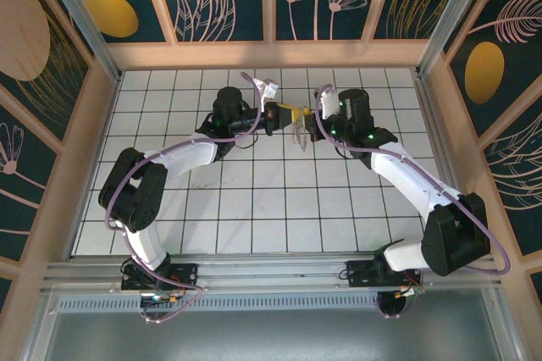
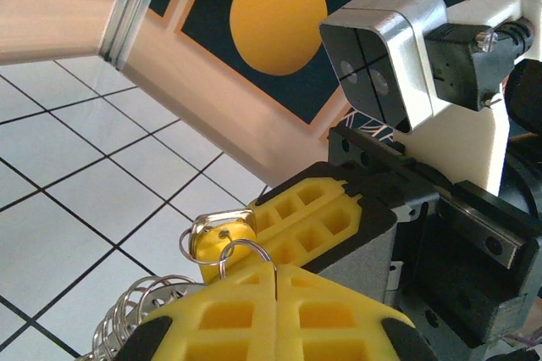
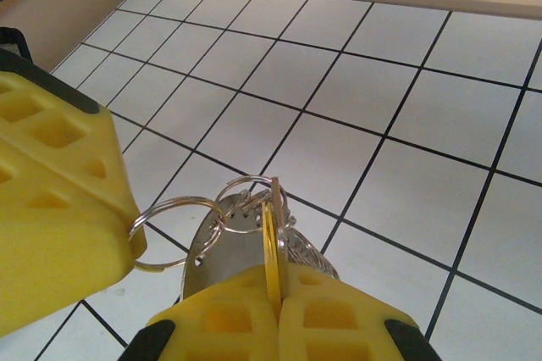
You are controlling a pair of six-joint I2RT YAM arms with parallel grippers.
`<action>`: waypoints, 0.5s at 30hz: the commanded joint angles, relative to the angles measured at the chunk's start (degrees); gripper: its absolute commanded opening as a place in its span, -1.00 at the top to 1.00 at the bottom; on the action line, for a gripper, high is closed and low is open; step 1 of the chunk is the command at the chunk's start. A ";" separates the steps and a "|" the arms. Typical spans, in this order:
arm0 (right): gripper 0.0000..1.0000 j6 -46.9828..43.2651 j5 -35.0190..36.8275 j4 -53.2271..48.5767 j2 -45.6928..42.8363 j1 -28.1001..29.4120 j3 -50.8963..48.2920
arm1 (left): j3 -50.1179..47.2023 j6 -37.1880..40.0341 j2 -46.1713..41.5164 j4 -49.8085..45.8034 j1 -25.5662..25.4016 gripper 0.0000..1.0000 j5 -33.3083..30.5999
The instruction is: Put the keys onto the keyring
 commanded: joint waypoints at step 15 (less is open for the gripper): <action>1.00 3.21 0.91 0.63 -5.19 -6.81 -1.05 | -1.14 -1.95 -2.08 6.44 -0.14 1.00 2.22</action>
